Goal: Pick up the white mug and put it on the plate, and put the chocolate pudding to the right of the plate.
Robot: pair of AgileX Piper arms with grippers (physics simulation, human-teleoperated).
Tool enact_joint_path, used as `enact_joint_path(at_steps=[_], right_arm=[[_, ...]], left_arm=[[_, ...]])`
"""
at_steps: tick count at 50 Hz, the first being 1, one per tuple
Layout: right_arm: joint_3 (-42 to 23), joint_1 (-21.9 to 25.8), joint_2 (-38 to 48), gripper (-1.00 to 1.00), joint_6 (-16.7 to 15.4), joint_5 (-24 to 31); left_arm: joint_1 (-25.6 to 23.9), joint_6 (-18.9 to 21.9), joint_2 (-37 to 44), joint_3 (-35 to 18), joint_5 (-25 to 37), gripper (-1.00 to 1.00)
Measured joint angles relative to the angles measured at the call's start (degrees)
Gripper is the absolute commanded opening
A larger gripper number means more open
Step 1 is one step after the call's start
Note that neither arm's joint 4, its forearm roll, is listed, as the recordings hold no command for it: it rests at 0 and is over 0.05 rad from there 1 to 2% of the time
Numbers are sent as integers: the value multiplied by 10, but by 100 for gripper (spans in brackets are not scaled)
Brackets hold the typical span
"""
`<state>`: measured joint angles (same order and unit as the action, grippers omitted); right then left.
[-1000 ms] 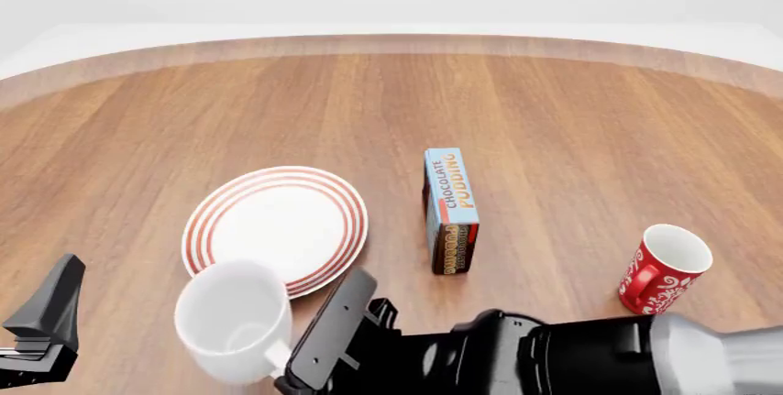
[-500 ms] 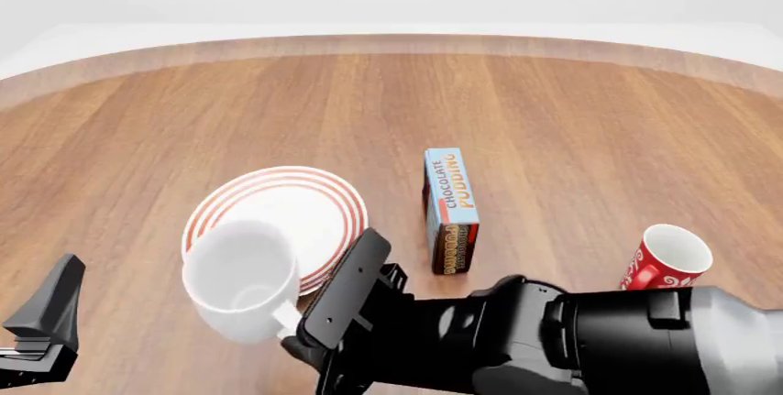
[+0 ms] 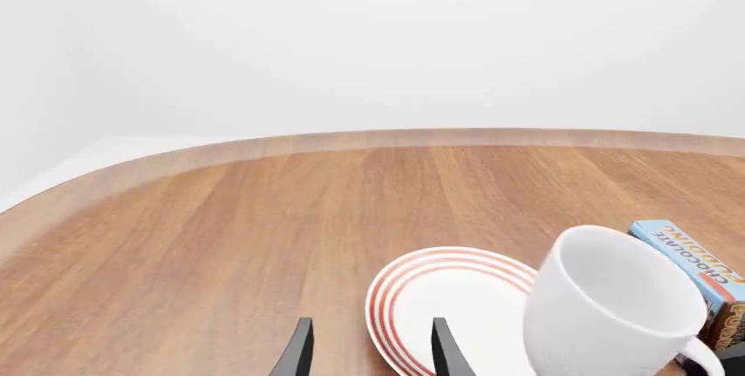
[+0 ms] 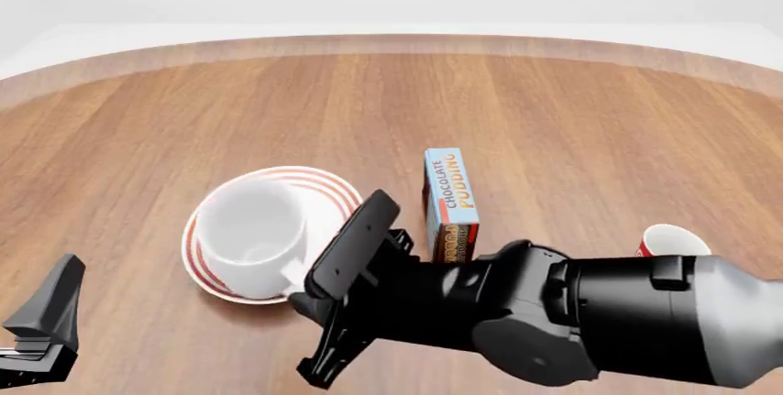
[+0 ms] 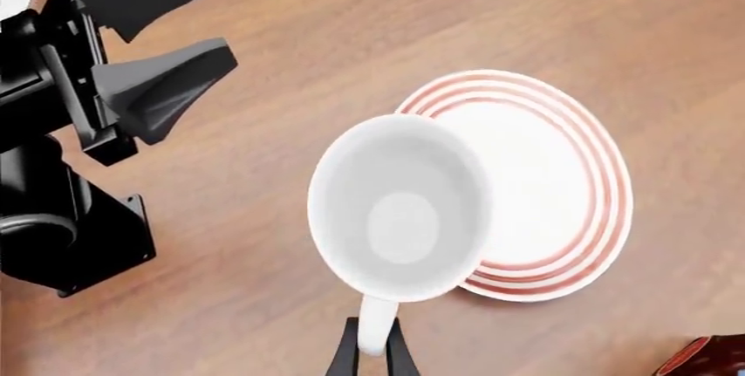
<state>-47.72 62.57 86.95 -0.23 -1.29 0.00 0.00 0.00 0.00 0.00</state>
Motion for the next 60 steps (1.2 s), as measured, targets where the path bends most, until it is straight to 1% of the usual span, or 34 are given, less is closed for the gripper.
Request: enact_joint_path(at_steps=[32,60], right_arm=[[-34,-50,15,-100,-6,-5],[-57,-79,54,-100,4,-30]], left_arm=[[0,0,0,0,0,100],[0,0,0,0,0,100]])
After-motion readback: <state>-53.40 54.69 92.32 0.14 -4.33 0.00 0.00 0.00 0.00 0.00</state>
